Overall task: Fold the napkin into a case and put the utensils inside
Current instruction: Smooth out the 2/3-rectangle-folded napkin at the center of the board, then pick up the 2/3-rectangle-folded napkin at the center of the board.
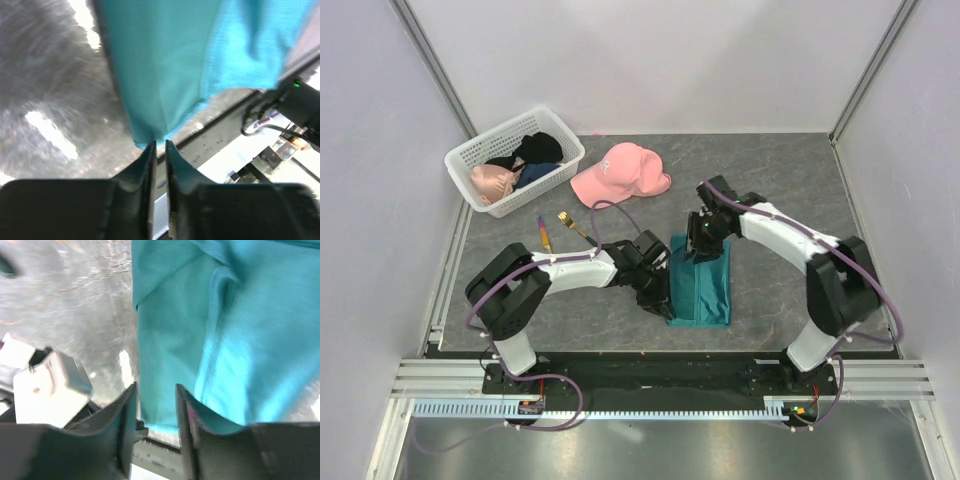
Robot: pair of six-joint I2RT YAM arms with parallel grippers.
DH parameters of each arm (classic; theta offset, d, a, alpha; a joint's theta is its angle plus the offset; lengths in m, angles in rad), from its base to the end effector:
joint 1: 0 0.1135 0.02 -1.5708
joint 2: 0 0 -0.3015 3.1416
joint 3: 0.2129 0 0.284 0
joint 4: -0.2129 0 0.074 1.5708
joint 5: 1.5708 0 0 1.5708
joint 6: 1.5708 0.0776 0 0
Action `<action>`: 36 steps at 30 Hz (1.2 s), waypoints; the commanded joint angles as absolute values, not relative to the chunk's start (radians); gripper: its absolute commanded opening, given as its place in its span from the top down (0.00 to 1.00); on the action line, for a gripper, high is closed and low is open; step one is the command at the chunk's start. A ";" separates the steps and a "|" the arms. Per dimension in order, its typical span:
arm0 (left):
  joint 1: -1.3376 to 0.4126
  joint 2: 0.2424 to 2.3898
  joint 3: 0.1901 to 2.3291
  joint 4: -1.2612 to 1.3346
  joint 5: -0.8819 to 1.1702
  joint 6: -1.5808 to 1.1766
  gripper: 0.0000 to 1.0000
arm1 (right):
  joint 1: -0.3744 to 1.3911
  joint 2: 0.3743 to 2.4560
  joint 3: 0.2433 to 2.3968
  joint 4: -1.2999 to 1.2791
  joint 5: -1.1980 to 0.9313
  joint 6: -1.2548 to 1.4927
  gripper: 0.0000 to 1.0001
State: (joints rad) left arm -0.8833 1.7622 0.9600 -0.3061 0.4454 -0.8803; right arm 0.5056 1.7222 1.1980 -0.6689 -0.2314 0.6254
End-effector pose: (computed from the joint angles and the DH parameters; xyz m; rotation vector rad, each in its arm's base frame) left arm 0.2139 -0.3131 0.1228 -0.1611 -2.9378 0.9570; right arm 0.3334 0.2049 0.1856 0.1089 2.8883 0.5795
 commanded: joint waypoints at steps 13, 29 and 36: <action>-1.070 1.735 1.235 -0.379 0.233 -0.788 0.38 | 0.179 1.400 0.798 -0.756 -0.391 0.424 0.33; -1.218 1.749 1.270 -0.379 0.005 -0.831 0.38 | 0.304 1.405 0.661 -0.445 -0.598 0.667 0.48; -1.281 1.879 1.405 -0.506 -0.132 -0.831 0.30 | 0.203 1.390 0.822 -0.797 -0.305 0.597 0.40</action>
State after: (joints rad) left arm -1.2503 1.8046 1.3003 -0.4225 -0.0036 -0.8288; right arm 0.2779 1.4235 0.7071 -0.5949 -0.5140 0.6247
